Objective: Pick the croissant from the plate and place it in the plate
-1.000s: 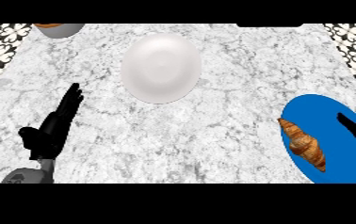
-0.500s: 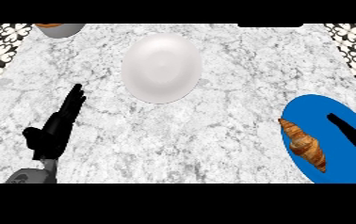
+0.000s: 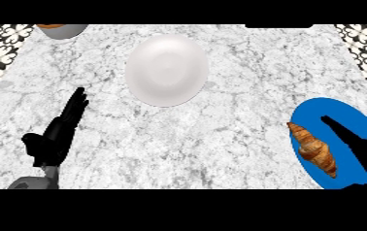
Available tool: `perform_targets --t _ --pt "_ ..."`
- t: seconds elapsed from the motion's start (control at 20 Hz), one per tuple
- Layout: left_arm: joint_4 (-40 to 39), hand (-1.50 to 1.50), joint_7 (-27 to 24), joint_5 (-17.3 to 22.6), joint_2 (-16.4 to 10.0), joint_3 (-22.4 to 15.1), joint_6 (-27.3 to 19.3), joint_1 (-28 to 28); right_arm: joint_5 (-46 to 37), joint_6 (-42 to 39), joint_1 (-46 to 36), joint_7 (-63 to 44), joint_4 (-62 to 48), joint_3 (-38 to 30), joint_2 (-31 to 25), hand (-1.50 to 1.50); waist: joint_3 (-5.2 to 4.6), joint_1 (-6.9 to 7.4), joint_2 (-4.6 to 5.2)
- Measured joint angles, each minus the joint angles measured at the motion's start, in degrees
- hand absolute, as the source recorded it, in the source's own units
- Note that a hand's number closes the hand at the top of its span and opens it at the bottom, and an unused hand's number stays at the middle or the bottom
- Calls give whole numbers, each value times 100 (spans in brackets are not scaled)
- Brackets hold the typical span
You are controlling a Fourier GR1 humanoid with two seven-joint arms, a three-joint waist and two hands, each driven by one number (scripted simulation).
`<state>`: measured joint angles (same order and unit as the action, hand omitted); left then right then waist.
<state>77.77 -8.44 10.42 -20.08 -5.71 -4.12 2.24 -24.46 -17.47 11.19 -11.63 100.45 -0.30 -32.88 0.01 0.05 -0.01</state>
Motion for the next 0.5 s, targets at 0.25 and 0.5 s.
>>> perform_targets --t 0.25,0.5 --pt "-134 0 -70 -179 117 149 134 9 -536 38 -369 94 -542 66 297 -150 0 2 2" --pt "-6 0 158 -307 225 309 223 72 -953 88 -603 210 -1001 -10 530 -150 0 0 0"
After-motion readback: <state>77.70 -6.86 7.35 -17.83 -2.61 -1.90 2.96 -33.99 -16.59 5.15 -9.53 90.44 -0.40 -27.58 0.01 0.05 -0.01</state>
